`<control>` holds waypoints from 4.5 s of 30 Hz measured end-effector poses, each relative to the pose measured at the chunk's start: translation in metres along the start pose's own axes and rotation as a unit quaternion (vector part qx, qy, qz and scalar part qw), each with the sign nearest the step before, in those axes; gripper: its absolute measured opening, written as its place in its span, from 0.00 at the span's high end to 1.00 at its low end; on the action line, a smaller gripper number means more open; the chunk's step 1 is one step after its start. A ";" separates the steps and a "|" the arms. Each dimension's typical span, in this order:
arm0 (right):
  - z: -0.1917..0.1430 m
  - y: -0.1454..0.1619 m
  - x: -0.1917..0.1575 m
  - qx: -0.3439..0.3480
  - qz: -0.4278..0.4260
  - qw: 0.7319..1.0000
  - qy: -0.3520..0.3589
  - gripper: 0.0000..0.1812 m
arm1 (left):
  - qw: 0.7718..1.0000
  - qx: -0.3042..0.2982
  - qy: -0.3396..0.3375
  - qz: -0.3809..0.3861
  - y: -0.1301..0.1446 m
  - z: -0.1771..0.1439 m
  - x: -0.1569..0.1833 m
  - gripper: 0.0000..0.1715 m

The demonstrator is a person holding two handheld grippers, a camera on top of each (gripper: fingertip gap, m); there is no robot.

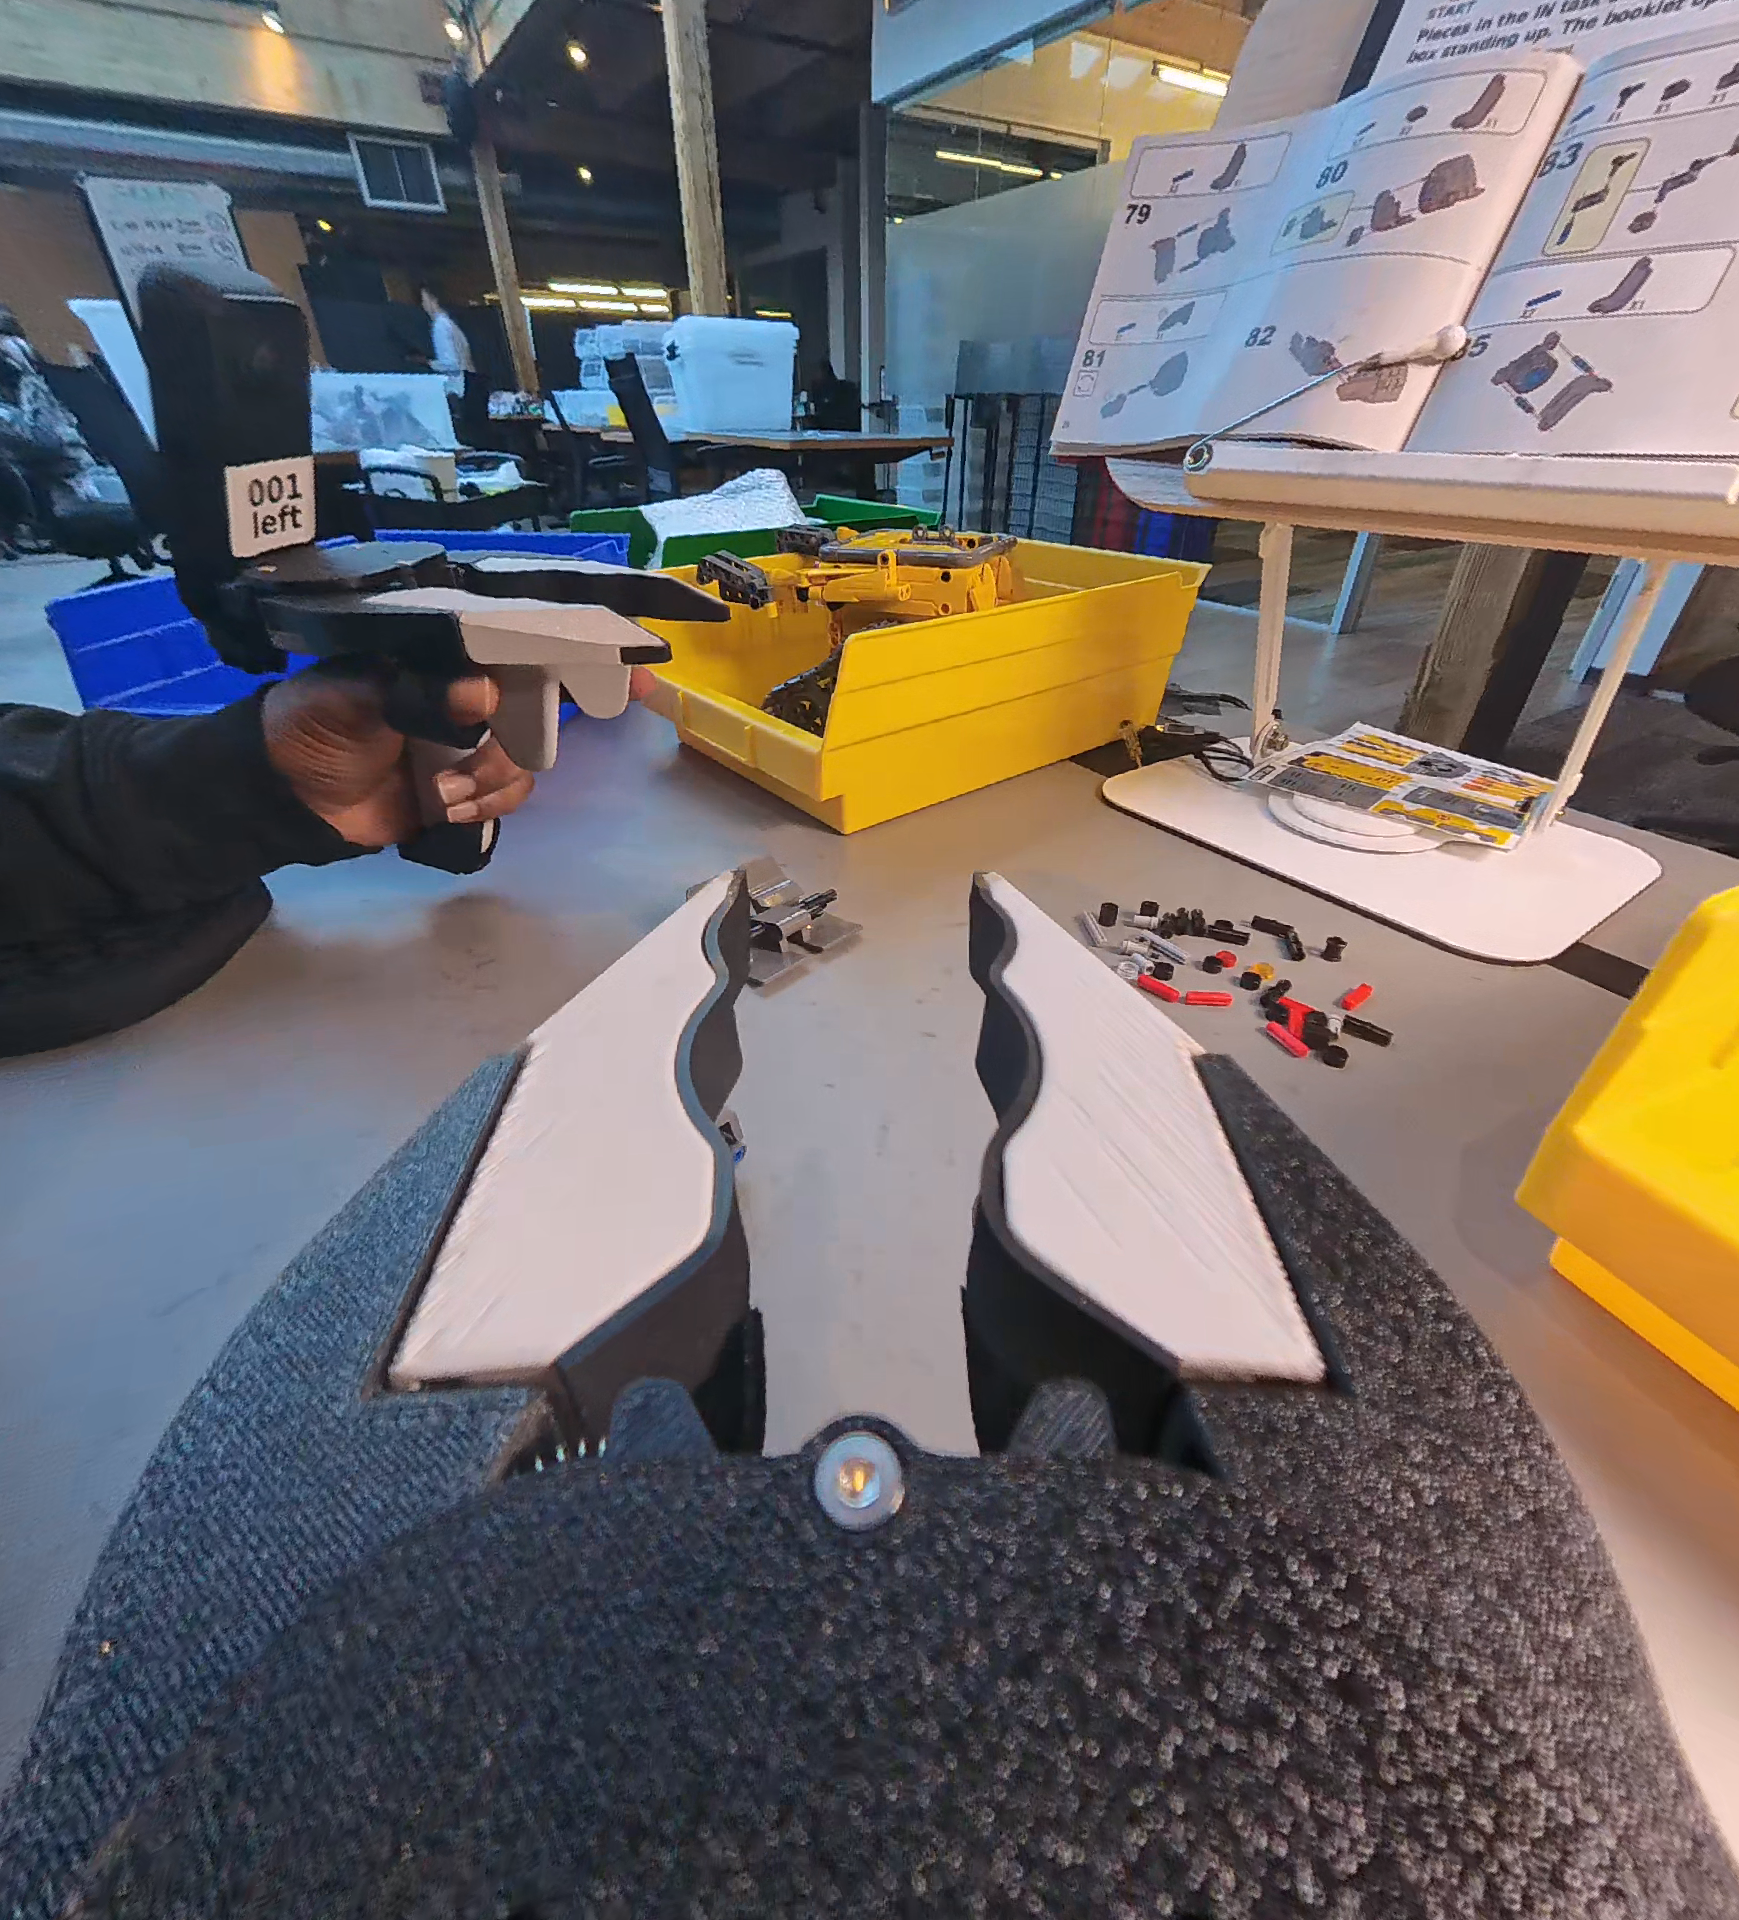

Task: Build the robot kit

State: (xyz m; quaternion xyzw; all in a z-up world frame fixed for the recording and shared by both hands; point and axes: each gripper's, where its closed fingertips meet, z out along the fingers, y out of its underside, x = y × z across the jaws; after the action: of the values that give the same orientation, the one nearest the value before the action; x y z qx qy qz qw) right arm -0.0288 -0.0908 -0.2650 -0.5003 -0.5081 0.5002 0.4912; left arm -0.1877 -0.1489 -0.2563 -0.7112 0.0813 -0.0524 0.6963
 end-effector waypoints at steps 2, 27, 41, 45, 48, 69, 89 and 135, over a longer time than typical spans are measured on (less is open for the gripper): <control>0.000 0.001 -0.001 -0.002 0.000 1.000 -0.003 0.77 | 1.000 -0.004 -0.006 -0.010 0.001 0.000 -0.003 0.69; -0.003 0.001 0.007 0.004 0.033 0.999 -0.010 0.76 | 0.999 0.006 -0.002 -0.040 0.000 -0.004 -0.002 0.79; -0.006 -0.004 -0.004 -0.008 -0.045 0.999 0.009 0.77 | 0.999 0.007 -0.040 -0.009 -0.002 -0.005 -0.012 0.80; -0.005 -0.002 -0.004 -0.011 -0.052 0.998 0.014 0.77 | 0.999 0.005 -0.041 -0.009 -0.003 -0.004 -0.011 0.80; -0.003 0.001 -0.005 -0.017 -0.052 0.998 0.012 0.77 | 0.999 0.004 -0.044 -0.016 -0.002 -0.004 -0.013 0.80; -0.004 0.004 0.007 -0.016 -0.013 1.000 0.021 0.79 | 0.982 0.046 -0.156 0.097 -0.144 0.121 -0.139 0.87; -0.005 0.005 0.017 -0.011 0.032 0.999 0.003 0.80 | 0.980 0.005 -0.184 0.077 -0.145 0.221 -0.189 1.00; -0.006 0.010 0.018 -0.024 0.049 0.998 -0.012 0.81 | 0.994 0.050 -0.056 0.075 -0.115 0.114 -0.046 0.83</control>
State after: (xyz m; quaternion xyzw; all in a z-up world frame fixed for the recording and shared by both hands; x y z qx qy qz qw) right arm -0.0228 -0.0730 -0.2749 -0.5303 -0.5005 0.5172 0.4480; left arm -0.2062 -0.0267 -0.1420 -0.6695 0.0925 0.0353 0.7362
